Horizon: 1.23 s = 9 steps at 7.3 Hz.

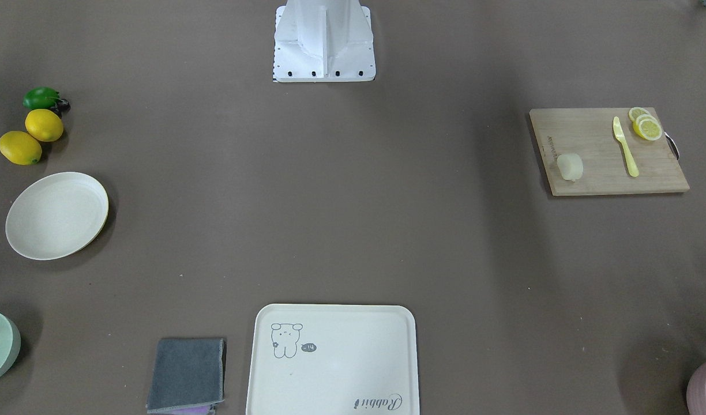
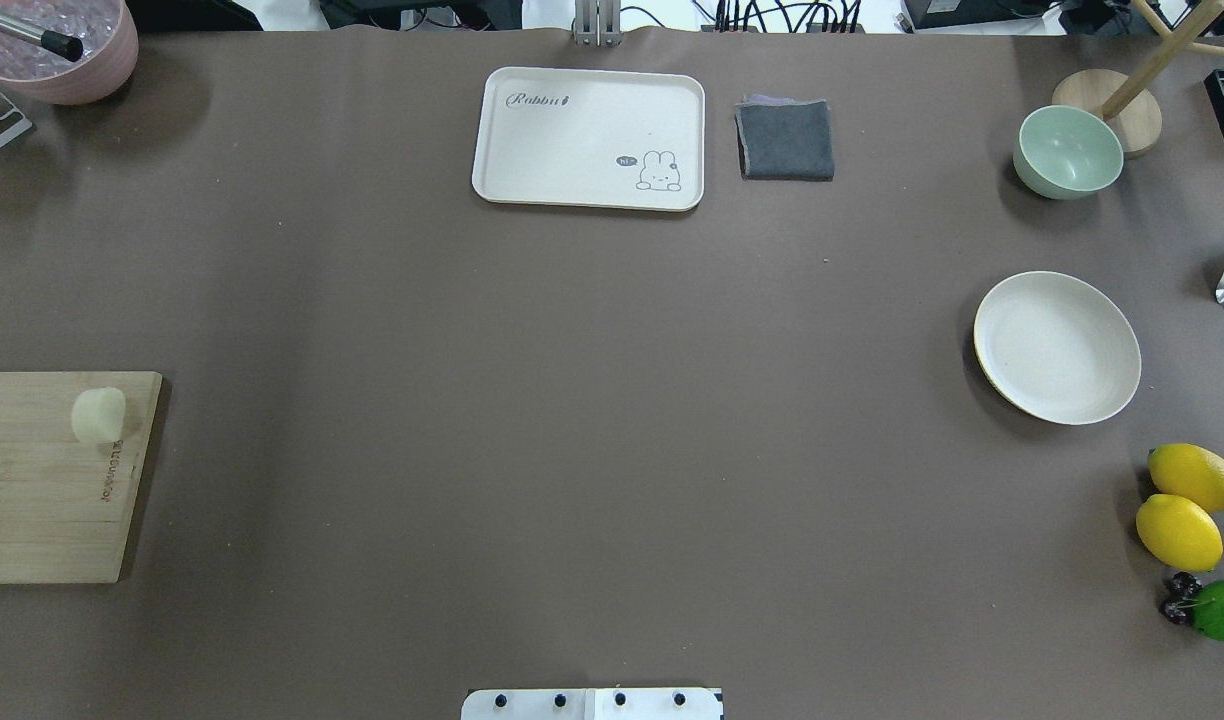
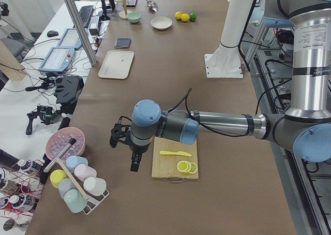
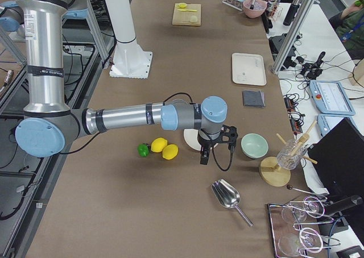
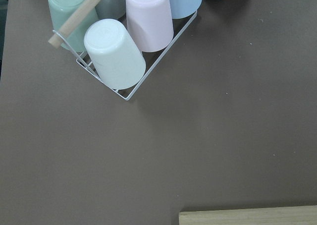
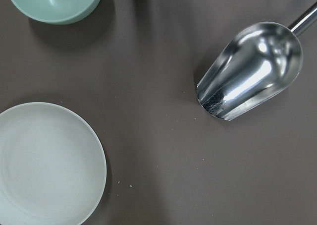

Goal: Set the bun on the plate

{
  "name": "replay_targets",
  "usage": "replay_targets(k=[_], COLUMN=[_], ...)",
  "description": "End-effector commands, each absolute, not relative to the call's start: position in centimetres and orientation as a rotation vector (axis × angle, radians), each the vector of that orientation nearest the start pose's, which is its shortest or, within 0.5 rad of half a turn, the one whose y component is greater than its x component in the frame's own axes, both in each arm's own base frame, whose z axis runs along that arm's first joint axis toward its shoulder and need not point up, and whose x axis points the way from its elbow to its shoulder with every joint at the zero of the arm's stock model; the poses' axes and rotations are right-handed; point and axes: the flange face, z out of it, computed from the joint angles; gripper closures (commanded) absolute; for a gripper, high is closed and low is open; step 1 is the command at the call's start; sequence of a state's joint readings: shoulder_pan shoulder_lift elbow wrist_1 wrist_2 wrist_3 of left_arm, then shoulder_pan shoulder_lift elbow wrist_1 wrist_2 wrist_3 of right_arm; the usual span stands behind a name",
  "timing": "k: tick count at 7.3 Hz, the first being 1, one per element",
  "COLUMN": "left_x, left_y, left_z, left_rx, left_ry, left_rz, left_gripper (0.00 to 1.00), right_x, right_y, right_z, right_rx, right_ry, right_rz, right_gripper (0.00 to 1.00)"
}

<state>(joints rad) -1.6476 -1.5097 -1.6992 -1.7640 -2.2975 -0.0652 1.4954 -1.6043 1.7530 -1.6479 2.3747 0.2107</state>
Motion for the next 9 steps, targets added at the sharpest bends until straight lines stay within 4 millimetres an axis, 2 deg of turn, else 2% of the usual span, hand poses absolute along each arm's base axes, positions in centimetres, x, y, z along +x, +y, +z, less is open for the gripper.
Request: replay_targets(k=[1, 3, 4, 8, 9], left_x=[-10.4, -10.38, -10.43, -10.38, -10.37], left_y=[-47.82, -47.24, -47.15, -47.6, -46.97], left_z=[60.35, 60.08, 59.54, 59.58, 59.74], left_rx=[0.258, 0.264, 0.273, 0.277, 0.272], left_ry=[0.721, 0.728, 0.73, 0.722, 0.736], left_rz=[-0.04, -0.038, -0.037, -0.03, -0.037], left_gripper=[0.02, 0.02, 0.02, 0.02, 0.02], right_x=[2.51, 2.5, 2.51, 2.51, 2.5], right_y=[-48.11, -48.32, -48.06, -48.19, -48.32], right_z=[58.9, 58.5, 58.95, 58.28, 58.05], right_rx=[-0.049, -0.041, -0.045, -0.033, -0.029], right_ry=[-0.811, -0.813, -0.812, -0.813, -0.814], right_rz=[0.107, 0.103, 0.099, 0.093, 0.092], right_gripper=[0.0, 0.0, 0.0, 0.0, 0.0])
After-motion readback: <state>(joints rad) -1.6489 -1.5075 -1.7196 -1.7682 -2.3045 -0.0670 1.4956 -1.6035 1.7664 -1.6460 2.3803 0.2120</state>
